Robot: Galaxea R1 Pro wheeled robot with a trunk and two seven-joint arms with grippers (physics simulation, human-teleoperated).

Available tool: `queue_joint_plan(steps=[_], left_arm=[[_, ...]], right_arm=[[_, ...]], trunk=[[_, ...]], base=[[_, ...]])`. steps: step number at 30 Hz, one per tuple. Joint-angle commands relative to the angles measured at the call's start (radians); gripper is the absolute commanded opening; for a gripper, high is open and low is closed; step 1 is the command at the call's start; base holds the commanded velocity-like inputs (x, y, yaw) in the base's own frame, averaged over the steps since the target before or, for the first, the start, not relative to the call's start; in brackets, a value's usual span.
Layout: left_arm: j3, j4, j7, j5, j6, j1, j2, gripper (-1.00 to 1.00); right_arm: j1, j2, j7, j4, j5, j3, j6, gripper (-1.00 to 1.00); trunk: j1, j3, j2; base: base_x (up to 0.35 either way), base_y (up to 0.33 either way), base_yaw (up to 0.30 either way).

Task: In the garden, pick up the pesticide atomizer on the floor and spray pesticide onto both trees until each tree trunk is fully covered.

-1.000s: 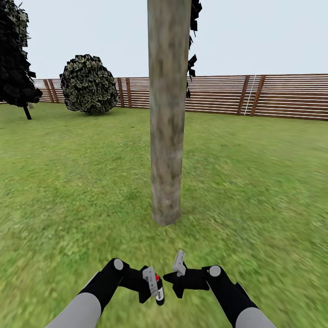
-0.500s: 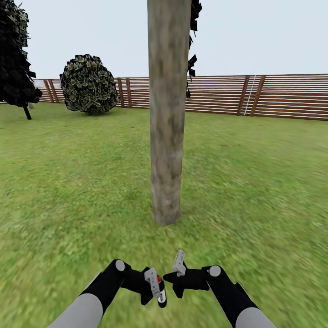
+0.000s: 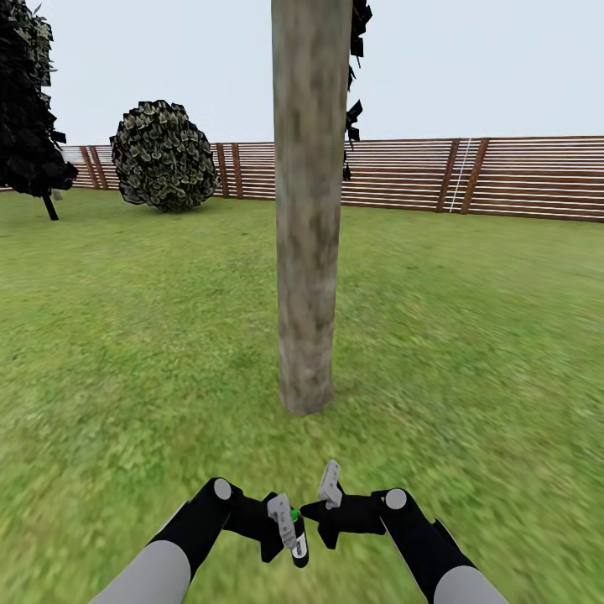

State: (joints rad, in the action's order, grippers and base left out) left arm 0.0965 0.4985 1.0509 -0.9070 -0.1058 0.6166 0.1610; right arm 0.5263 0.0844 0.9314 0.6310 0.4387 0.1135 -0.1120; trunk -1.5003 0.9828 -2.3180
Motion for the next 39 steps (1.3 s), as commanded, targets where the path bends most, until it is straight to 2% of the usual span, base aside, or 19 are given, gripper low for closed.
queue_joint_plan(steps=[1,9,16,18,19,20,26,29,31,33,34,36,37,39], left_arm=[[0.0,0.0,0.0,0.0,0.0,0.0,0.0,-1.0],[0.0,0.005,-0.001,-0.008,0.001,0.0,-0.018,-1.0],[-0.004,0.002,-0.05,-0.015,0.001,-0.005,-0.104,-1.0],[-0.006,0.002,-0.053,-0.015,0.0,-0.007,-0.137,-1.0],[-0.007,0.004,-0.053,-0.015,-0.001,-0.01,-0.165,-1.0],[-0.007,0.007,-0.054,-0.015,0.0,-0.011,-0.19,-1.0],[-0.003,0.0,-0.055,-0.014,0.001,-0.014,-0.294,-1.0],[0.003,0.0,-0.056,-0.013,0.001,-0.017,-0.309,-1.0],[0.006,-0.002,-0.079,-0.004,0.002,-0.018,-0.311,-1.0],[0.009,-0.003,-0.129,0.005,0.005,-0.018,-0.306,-1.0],[0.01,-0.004,-0.166,0.018,0.02,-0.018,-0.302,-1.0],[0.014,-0.004,-0.202,0.051,0.052,-0.018,-0.299,-1.0],[0.021,-0.005,-0.222,0.097,0.076,-0.018,-0.297,-1.0],[0.03,-0.006,-0.247,0.171,0.094,-0.018,-0.296,-1.0]], right_arm=[[0.0,0.0,0.0,0.0,0.0,0.0,0.0,-1.0],[0.0,0.0,0.001,-0.001,0.0,0.0,0.0,-1.0],[0.0,-0.001,0.001,-0.001,0.001,0.0,-0.001,-1.0],[0.0,-0.001,0.001,-0.002,0.001,-0.001,-0.001,-1.0],[0.0,-0.002,0.001,-0.003,0.001,-0.001,-0.001,-1.0],[0.0,-0.003,0.001,-0.005,0.002,-0.002,-0.001,1.0],[0.0,-0.011,0.001,-0.011,0.004,-0.005,-0.002,1.0],[0.0,-0.025,-0.002,-0.016,0.005,-0.006,-0.002,1.0],[0.0,-0.061,-0.008,-0.036,0.003,-0.008,-0.005,1.0],[0.0,-0.103,-0.043,-0.065,0.001,-0.015,-0.007,1.0],[0.0,-0.126,-0.107,-0.094,0.001,-0.03,-0.007,1.0],[0.0,-0.147,-0.214,-0.141,0.0,-0.056,-0.012,1.0],[0.0,-0.154,-0.314,-0.19,0.0,-0.078,-0.029,1.0],[0.0,-0.159,-0.458,-0.266,0.0,-0.101,-0.073,1.0]], trunk=[[0.0,0.0,0.0],[0.0,0.0,0.0],[0.0,0.0,0.0],[0.0,0.0,0.0],[0.0,0.0,0.0],[0.0,0.0,0.0],[0.0,0.0,0.0],[0.0,0.0,0.0],[0.0,0.0,0.0],[0.0,0.0,0.0],[0.0,0.0,0.0],[0.0,0.0,0.0],[0.0,0.0,0.0],[0.0,0.0,0.0]], base=[[0.0,0.0,0.0],[0.0,0.0,0.0],[0.0,0.0,0.0],[0.0,0.0,0.0],[0.0,0.0,0.0],[0.0,0.0,0.0],[0.0,0.0,0.0],[0.0,0.0,0.0],[0.0,0.0,0.0],[0.0,0.0,0.0],[0.0,0.0,0.0],[0.0,0.0,0.0],[0.0,0.0,0.0],[0.0,0.0,0.0]])
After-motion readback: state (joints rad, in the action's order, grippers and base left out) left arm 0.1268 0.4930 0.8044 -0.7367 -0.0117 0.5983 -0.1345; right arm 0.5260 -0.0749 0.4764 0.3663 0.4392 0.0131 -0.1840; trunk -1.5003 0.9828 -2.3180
